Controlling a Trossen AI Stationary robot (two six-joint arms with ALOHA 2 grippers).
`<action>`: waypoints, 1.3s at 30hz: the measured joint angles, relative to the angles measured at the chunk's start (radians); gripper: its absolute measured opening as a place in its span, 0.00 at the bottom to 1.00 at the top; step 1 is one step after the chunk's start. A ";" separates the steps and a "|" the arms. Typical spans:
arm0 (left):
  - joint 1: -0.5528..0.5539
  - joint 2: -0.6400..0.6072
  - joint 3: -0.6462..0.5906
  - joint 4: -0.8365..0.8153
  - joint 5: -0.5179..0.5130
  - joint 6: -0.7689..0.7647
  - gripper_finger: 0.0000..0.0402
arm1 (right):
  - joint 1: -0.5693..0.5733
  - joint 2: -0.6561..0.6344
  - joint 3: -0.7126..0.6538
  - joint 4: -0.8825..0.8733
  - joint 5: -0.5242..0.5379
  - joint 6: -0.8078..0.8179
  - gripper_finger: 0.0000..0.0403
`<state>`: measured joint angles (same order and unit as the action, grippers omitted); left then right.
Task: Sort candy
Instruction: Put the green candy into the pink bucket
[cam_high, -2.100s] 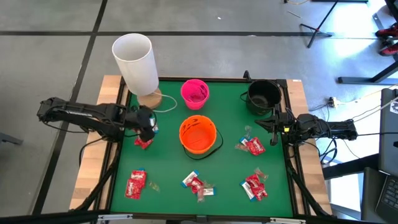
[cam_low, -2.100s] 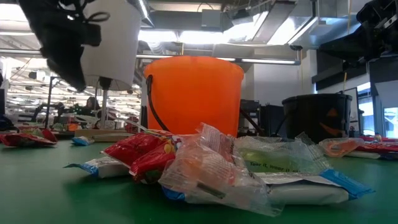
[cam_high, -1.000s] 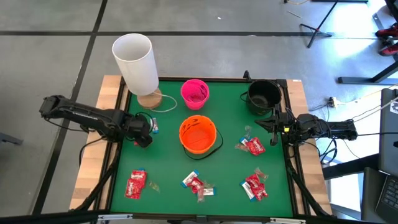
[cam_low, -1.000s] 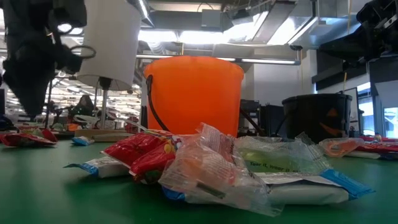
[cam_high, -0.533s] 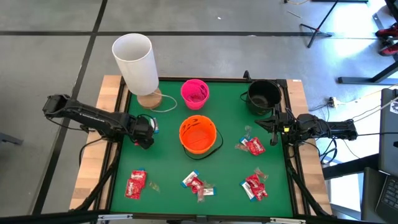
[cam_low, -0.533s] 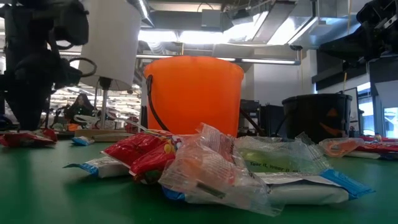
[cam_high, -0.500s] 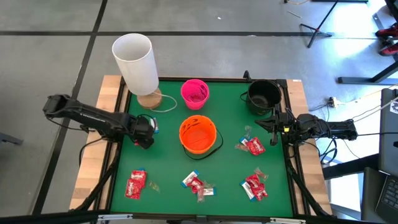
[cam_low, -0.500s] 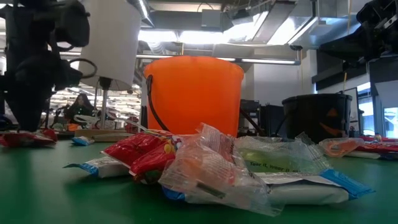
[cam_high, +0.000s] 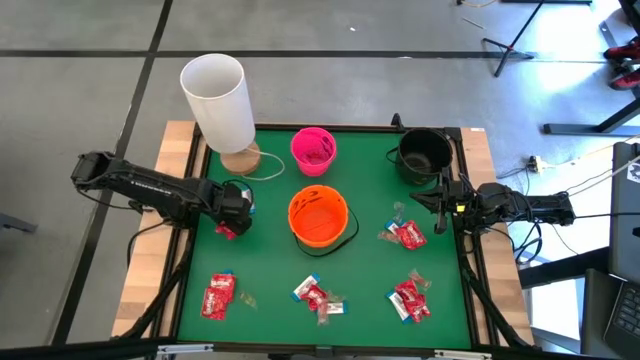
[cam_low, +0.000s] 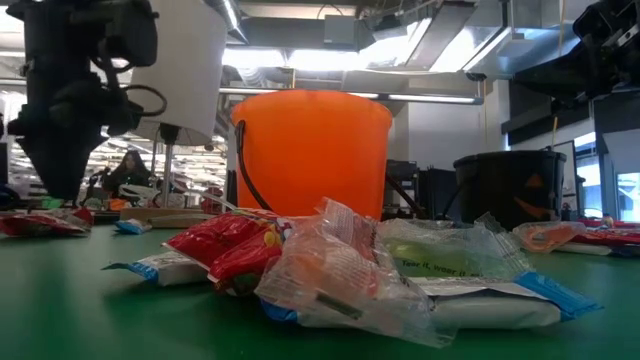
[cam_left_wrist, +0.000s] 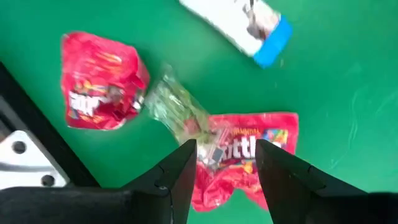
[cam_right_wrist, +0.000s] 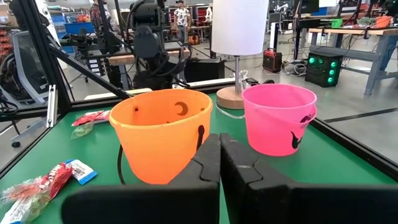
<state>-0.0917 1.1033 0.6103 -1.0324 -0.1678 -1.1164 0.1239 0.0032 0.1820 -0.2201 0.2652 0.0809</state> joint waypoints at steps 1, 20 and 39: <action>0.000 0.000 0.001 -0.007 -0.017 -0.002 0.39 | 0.000 0.000 0.000 0.000 0.000 0.000 0.00; 0.000 0.047 -0.069 0.060 -0.046 -0.105 0.39 | 0.000 0.000 0.000 -0.001 0.000 0.000 0.00; 0.000 0.049 -0.099 0.145 -0.057 -0.022 0.03 | 0.000 0.000 0.000 -0.001 0.000 0.000 0.00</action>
<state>-0.0917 1.1519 0.5110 -0.8874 -0.2252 -1.1385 0.1238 0.0032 0.1822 -0.2207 0.2653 0.0807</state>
